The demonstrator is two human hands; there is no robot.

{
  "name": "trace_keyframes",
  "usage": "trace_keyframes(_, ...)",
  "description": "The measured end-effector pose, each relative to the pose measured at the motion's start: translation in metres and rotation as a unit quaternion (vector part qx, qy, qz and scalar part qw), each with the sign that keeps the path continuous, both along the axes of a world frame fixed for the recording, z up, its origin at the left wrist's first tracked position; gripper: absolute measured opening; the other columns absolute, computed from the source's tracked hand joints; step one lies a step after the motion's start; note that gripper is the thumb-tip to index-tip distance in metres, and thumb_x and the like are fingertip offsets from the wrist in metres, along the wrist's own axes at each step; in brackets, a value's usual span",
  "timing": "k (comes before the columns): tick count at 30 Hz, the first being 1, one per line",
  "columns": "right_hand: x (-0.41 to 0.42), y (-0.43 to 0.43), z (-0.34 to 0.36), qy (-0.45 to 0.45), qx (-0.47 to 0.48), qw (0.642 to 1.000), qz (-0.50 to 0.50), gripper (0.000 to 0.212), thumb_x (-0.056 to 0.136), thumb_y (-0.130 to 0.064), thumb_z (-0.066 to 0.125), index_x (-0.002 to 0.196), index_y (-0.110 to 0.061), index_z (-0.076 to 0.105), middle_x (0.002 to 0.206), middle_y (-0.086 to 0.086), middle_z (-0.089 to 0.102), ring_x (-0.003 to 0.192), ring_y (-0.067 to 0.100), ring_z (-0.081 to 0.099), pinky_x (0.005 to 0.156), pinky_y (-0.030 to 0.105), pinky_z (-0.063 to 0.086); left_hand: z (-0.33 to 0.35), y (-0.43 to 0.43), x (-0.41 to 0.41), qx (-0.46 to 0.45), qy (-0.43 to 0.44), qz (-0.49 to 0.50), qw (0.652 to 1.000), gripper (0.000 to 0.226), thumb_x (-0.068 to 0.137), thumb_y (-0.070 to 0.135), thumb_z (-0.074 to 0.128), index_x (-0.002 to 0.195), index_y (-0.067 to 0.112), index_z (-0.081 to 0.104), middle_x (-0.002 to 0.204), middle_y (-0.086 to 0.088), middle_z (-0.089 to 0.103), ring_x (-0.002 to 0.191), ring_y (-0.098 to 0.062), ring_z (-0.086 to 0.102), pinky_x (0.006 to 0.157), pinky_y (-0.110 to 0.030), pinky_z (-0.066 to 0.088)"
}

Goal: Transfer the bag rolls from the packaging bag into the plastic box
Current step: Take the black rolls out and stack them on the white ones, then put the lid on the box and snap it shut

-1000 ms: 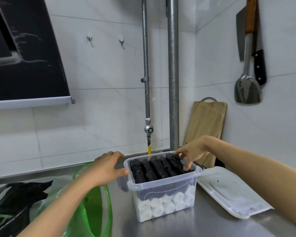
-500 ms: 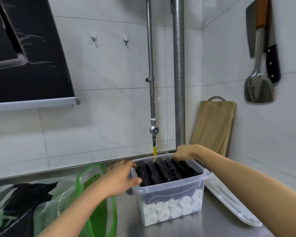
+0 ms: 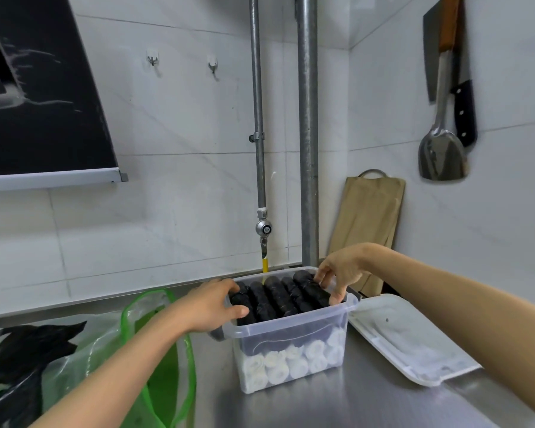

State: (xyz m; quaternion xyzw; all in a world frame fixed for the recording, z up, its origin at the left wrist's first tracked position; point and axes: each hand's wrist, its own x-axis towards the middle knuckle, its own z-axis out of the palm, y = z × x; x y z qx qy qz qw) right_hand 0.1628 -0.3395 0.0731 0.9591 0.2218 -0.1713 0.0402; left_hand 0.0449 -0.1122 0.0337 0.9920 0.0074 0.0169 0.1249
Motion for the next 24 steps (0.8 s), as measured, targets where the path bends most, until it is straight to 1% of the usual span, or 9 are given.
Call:
trace_keyframes(3,-0.002,0.001,-0.003,-0.008,0.001,1.000,0.008,0.075,0.081,-0.031,0.072,0.145,-0.019,0.035,0.143,-0.006,0.048,0.131,0.021,0.043,0.111,0.034,0.029,0.001,-0.007,0.000,-0.003,0.003,-0.008,1.000,0.055,0.091,0.043,0.052,0.139,0.020,0.037,0.145,-0.002,0.039,0.116,-0.024,0.055,0.098,-0.031,0.042)
trace_keyframes(10,-0.005,0.004,-0.012,-0.028,-0.008,0.999,0.020,0.072,0.083,-0.023,0.070,0.145,-0.015,0.035,0.142,-0.001,0.049,0.128,0.021,0.047,0.105,0.029,0.034,-0.003,-0.007,0.000,-0.025,0.006,-0.007,1.000,0.058,0.089,0.041,0.055,0.139,0.019,0.037,0.142,-0.005,0.039,0.112,-0.023,0.056,0.094,-0.036,0.048)
trace_keyframes(13,-0.005,0.001,-0.015,-0.030,0.011,0.999,0.020,0.069,0.084,-0.019,0.070,0.144,-0.014,0.037,0.140,0.000,0.051,0.126,0.021,0.049,0.102,0.027,0.036,-0.004,-0.005,-0.002,-0.040,0.004,-0.004,0.999,0.056,0.088,0.041,0.056,0.137,0.019,0.039,0.139,-0.005,0.040,0.092,-0.020,0.060,0.083,-0.031,0.054)
trace_keyframes(15,-0.006,-0.001,-0.016,-0.031,0.027,0.999,0.019,0.067,0.084,-0.019,0.070,0.142,-0.014,0.039,0.139,0.000,0.052,0.124,0.021,0.050,0.101,0.027,0.037,-0.004,-0.006,-0.004,-0.045,0.003,-0.003,0.999,0.056,0.088,0.041,0.056,0.137,0.019,0.039,0.140,-0.005,0.040,0.085,-0.018,0.058,0.081,-0.030,0.055)
trace_keyframes(18,-0.006,-0.007,-0.017,-0.028,0.075,0.997,0.019,0.062,0.082,-0.022,0.072,0.138,-0.016,0.045,0.134,-0.002,0.056,0.121,0.019,0.053,0.102,0.028,0.038,-0.002,-0.009,-0.006,-0.029,-0.013,-0.010,0.999,0.057,0.089,0.042,0.055,0.138,0.020,0.038,0.142,-0.004,0.040,0.102,-0.021,0.058,0.090,-0.032,0.049)
trace_keyframes(20,-0.003,-0.016,-0.017,-0.017,0.125,0.992,0.016,0.058,0.081,-0.021,0.073,0.134,-0.018,0.049,0.130,-0.005,0.060,0.119,0.016,0.055,0.106,0.030,0.039,0.000,-0.014,-0.007,-0.026,-0.021,-0.020,0.999,0.055,0.089,0.042,0.054,0.138,0.021,0.038,0.141,-0.002,0.040,0.115,-0.021,0.053,0.090,-0.032,0.049)
trace_keyframes(22,-0.002,-0.027,-0.016,-0.004,0.177,0.984,0.009,0.054,0.081,-0.019,0.073,0.131,-0.017,0.053,0.123,-0.006,0.064,0.116,0.014,0.057,0.106,0.030,0.039,0.003,-0.021,-0.008,-0.042,-0.021,-0.029,0.998,0.054,0.089,0.043,0.054,0.137,0.023,0.039,0.138,0.000,0.039,0.115,-0.021,0.052,0.083,-0.035,0.052)
trace_keyframes(23,-0.002,-0.033,-0.015,0.003,0.206,0.978,0.003,0.052,0.081,-0.017,0.073,0.129,-0.016,0.055,0.118,-0.006,0.066,0.113,0.013,0.058,0.106,0.030,0.040,0.003,-0.025,-0.009,-0.047,-0.023,-0.037,0.998,0.054,0.089,0.043,0.055,0.137,0.024,0.039,0.137,0.001,0.039,0.115,-0.020,0.051,0.084,-0.037,0.053)
trace_keyframes(24,-0.002,-0.039,-0.014,0.008,0.235,0.972,-0.002,0.050,0.080,-0.015,0.074,0.127,-0.015,0.056,0.112,-0.005,0.067,0.108,0.013,0.060,0.106,0.031,0.041,0.004,-0.030,-0.009,-0.039,-0.030,-0.048,0.998,0.054,0.089,0.043,0.055,0.137,0.024,0.039,0.138,0.002,0.038,0.119,-0.019,0.048,0.091,-0.037,0.050)
